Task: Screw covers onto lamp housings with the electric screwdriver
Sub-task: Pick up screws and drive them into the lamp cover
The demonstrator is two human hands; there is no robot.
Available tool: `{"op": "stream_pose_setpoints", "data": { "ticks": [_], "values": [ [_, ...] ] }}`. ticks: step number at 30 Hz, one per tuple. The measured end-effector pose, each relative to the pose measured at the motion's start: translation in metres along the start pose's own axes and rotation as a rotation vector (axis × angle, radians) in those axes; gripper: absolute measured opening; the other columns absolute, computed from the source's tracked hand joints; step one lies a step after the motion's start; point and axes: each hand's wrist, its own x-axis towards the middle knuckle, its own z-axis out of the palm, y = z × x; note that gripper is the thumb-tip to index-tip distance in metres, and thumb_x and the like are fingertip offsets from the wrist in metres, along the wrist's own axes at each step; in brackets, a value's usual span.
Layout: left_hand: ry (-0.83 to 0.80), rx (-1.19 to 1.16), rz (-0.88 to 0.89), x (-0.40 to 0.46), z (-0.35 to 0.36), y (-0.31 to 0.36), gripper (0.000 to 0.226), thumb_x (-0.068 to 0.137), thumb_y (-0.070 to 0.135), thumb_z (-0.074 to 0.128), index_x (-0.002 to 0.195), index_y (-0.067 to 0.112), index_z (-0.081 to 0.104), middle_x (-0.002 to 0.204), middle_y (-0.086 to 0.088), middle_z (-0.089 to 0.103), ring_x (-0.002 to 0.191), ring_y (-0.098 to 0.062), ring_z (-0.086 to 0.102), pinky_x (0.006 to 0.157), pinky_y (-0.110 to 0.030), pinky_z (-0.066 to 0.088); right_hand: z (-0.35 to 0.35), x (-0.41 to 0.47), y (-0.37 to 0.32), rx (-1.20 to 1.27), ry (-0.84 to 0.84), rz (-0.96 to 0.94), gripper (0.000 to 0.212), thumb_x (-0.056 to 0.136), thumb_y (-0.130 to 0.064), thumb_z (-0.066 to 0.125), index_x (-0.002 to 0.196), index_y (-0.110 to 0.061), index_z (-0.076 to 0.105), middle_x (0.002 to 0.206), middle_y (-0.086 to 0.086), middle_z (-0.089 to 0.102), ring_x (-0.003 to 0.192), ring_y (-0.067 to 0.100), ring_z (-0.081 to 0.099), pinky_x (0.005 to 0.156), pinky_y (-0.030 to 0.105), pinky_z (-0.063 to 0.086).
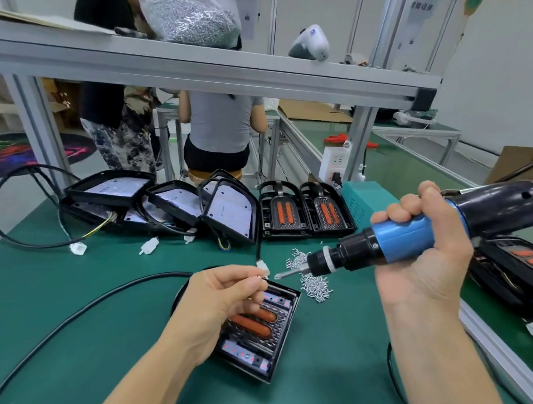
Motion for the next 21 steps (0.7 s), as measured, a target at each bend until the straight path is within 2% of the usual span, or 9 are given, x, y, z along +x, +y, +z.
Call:
{"op": "stream_pose_setpoints", "data": {
  "ticks": [6,17,21],
  "values": [
    [0.020,-0.002,0.034,-0.012,-0.005,-0.002,0.012,0.066,0.010,0.069,0.076,0.005,0.076,0.070,-0.012,0.068,0.059,-0.015,0.061,0.054,-0.023,0.053,0.014,-0.009,0.009,0.009,-0.042,0.019,0.012,0.076,-0.014,0.058,0.086,-0.018,0.055,0.060,-0.008,0.052,0.052,0.005,0.049,0.060,0.018,0.047],
    [0.008,0.034,0.064,-0.015,-0.011,-0.002,0.017,0.064,0.017,0.072,0.078,0.009,0.077,0.073,-0.011,0.070,0.063,-0.014,0.063,0.058,-0.023,0.054,0.020,-0.016,0.016,-0.026,-0.056,0.023,0.014,0.074,-0.013,0.058,0.087,-0.018,0.054,0.059,-0.008,0.050,0.051,0.005,0.048,0.059,0.020,0.048],
    [-0.003,0.095,0.084,-0.016,-0.014,-0.003,0.008,0.073,0.011,0.071,0.077,0.013,0.077,0.071,-0.009,0.070,0.064,-0.012,0.063,0.059,-0.022,0.053,0.018,-0.015,0.018,-0.049,-0.090,0.016,0.015,0.075,-0.011,0.058,0.088,-0.018,0.054,0.059,-0.008,0.050,0.052,0.006,0.049,0.059,0.021,0.047]
  ]
}}
